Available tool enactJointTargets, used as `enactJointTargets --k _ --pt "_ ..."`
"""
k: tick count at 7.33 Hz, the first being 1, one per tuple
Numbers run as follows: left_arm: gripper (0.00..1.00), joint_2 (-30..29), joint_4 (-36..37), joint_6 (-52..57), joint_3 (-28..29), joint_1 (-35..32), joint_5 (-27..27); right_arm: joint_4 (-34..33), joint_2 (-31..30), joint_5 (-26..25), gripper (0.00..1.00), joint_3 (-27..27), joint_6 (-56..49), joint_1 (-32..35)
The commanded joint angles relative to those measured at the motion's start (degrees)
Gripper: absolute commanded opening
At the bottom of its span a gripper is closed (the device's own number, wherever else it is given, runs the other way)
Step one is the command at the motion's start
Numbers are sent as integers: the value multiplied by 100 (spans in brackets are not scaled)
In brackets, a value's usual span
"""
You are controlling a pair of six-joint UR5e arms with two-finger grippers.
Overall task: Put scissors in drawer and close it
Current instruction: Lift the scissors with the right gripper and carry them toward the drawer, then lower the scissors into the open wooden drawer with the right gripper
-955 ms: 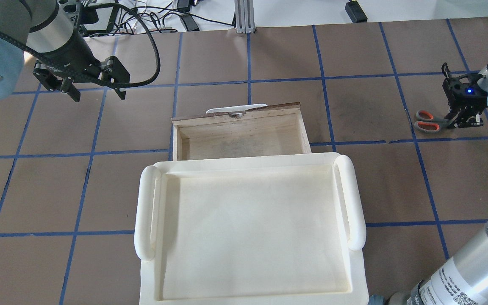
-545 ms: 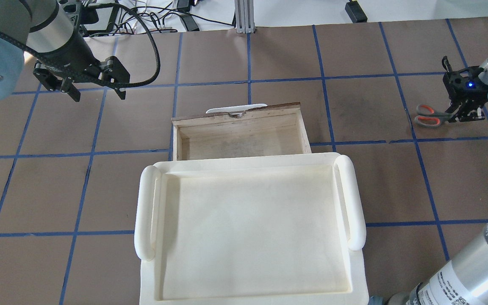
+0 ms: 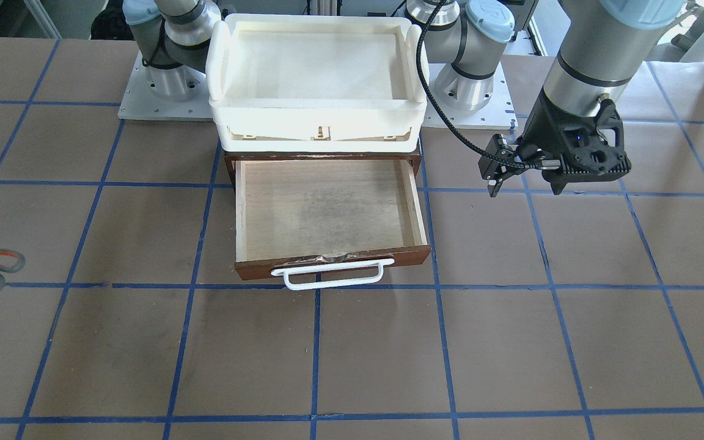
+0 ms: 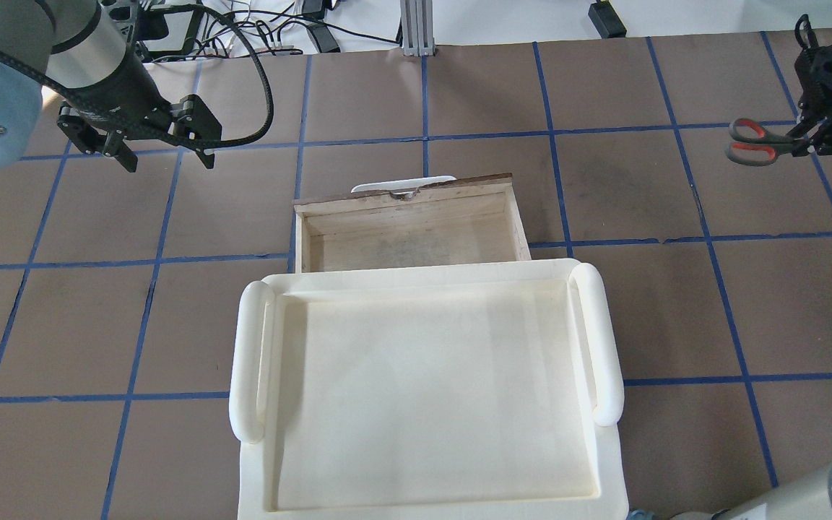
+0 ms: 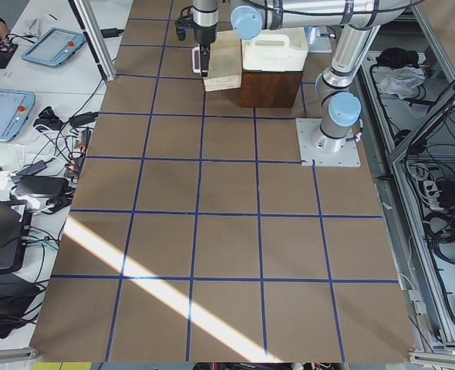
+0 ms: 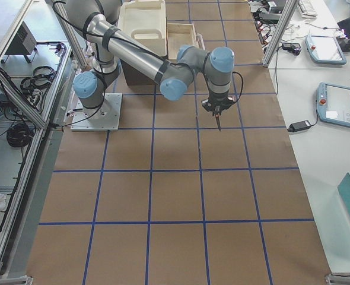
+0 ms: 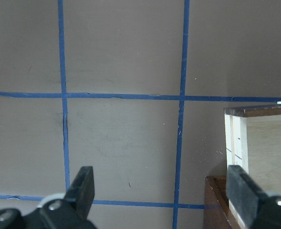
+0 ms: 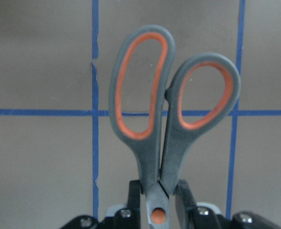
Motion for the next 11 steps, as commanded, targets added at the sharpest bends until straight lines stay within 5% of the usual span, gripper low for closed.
enactJointTargets --k 1,6,9,11 --pt "100 7 0 3 0 0 0 560 -588 64 0 -222 1214 913" --pt "100 -1 0 12 0 0 0 649 -574 -639 0 -170 5792 4165" --pt "100 -19 0 12 0 0 0 430 75 -631 0 -161 5898 5223" --pt "100 -19 0 12 0 0 0 114 384 -631 0 -117 5305 5331"
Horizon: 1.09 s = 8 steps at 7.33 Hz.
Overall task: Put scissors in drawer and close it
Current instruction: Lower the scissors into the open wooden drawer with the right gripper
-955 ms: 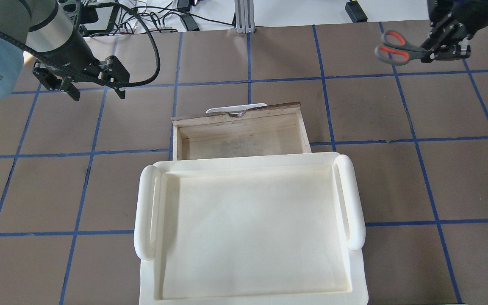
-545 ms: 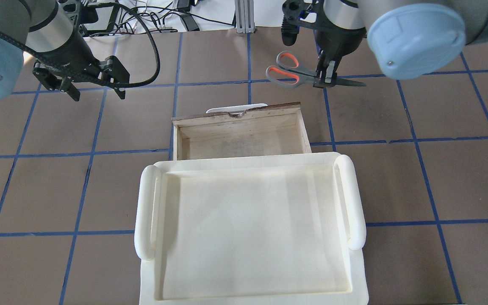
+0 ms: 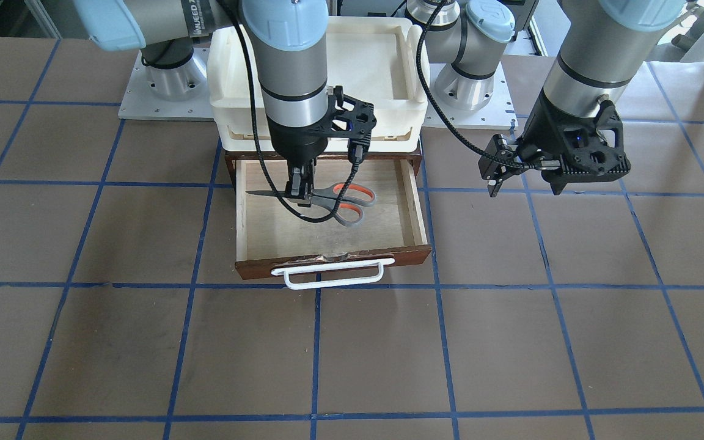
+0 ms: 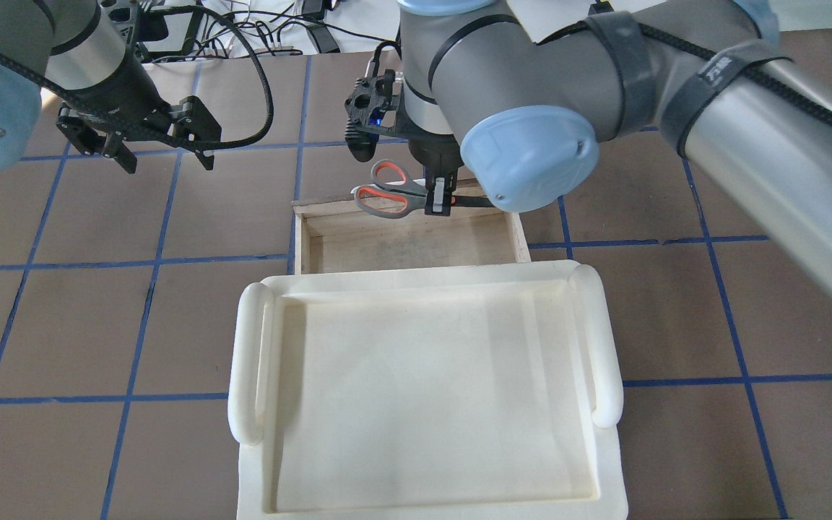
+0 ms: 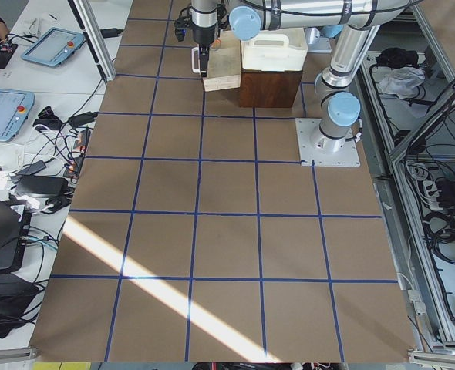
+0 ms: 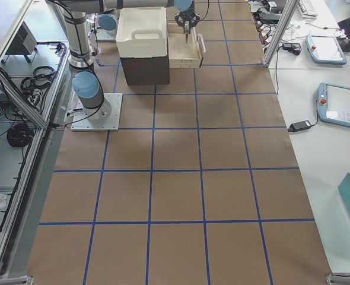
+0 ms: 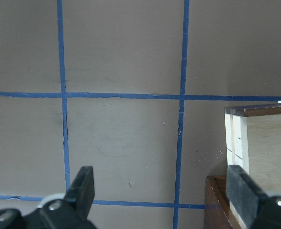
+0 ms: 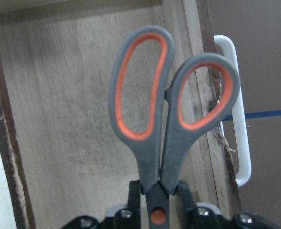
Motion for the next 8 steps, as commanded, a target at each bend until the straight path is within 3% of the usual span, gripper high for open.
enactJointTargets --k 1,8 --pt "100 -14 0 0 0 0 0 -330 217 9 0 78 -617 105" --pt "100 -5 -9 9 9 27 27 -771 525 52 0 421 -830 96"
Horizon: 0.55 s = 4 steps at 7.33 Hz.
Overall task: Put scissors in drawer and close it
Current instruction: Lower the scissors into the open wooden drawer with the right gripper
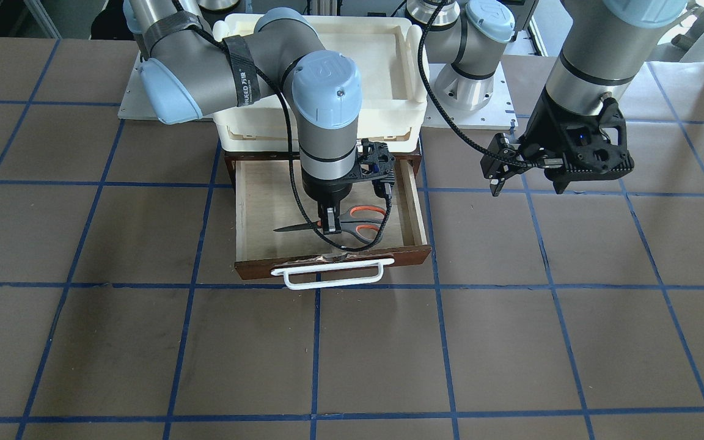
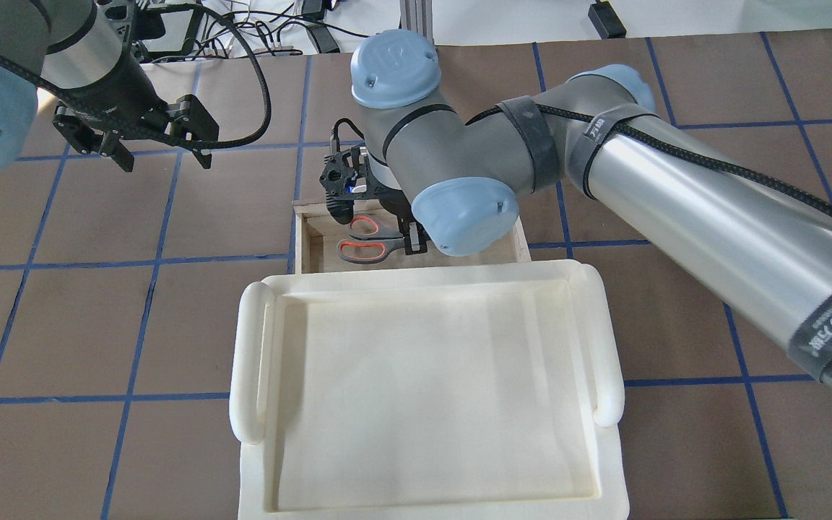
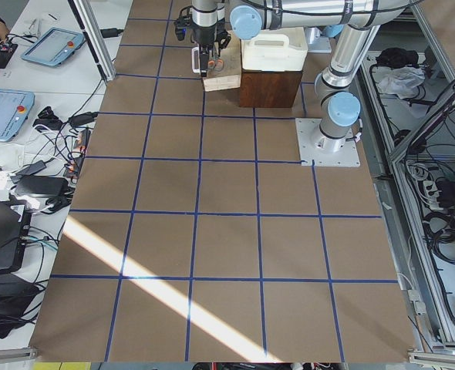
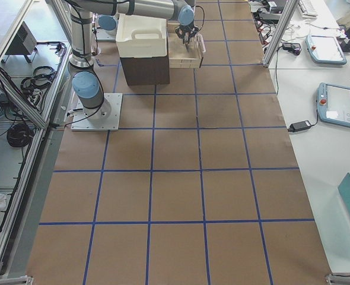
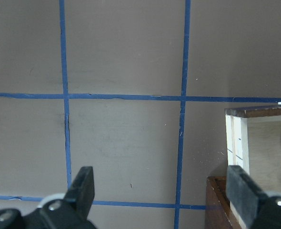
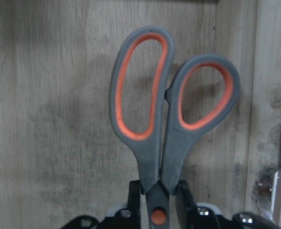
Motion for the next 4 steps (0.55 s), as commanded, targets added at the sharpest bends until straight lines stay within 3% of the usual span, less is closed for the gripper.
enactJointTargets --k 1,4 --pt "100 -24 15 0 1 24 3 -75 81 59 0 15 29 -4" --pt "100 -103 77 0 10 59 12 -110 186 59 0 24 81 -4"
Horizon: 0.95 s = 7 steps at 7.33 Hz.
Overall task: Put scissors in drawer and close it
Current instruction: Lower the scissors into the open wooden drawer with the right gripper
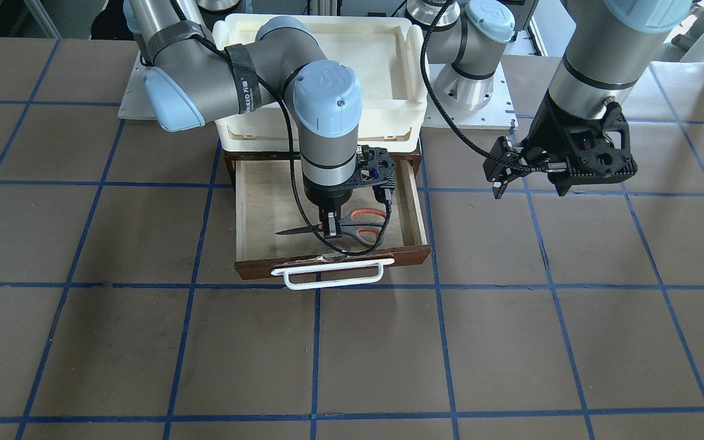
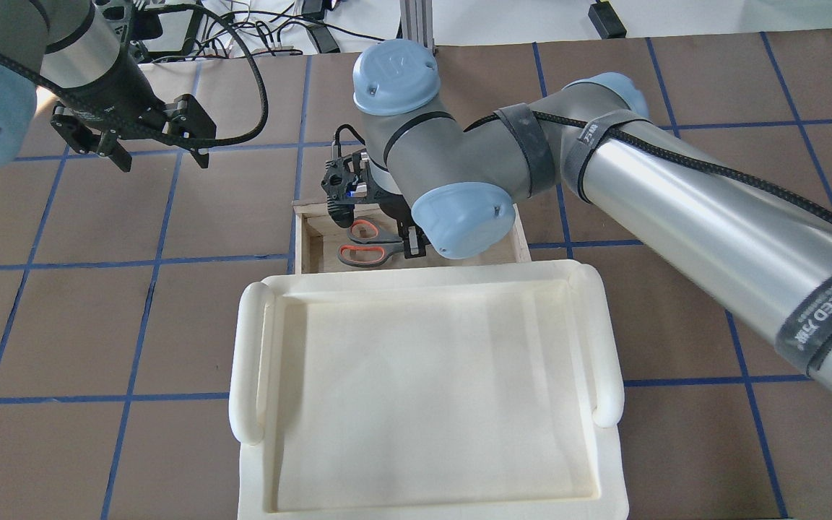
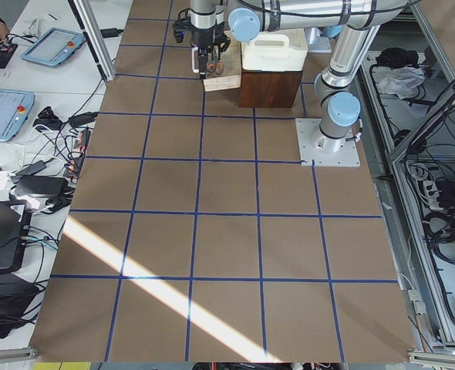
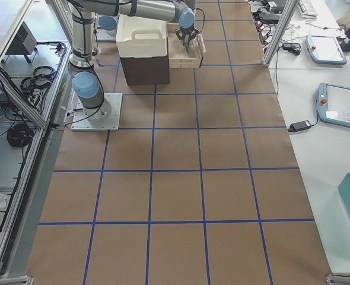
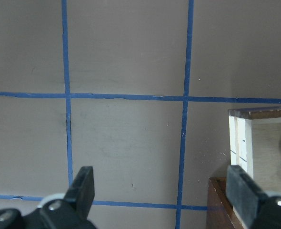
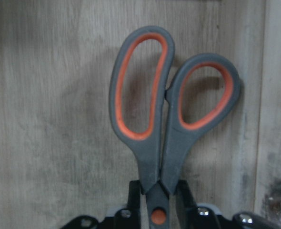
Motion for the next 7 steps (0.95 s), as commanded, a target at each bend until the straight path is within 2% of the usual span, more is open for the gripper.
enactJointTargets --k 1,7 --pt "100 -32 16 0 37 9 1 -46 112 10 0 1 32 -9" --pt "100 -129 166 0 11 9 1 -20 112 -34 0 1 102 -9"
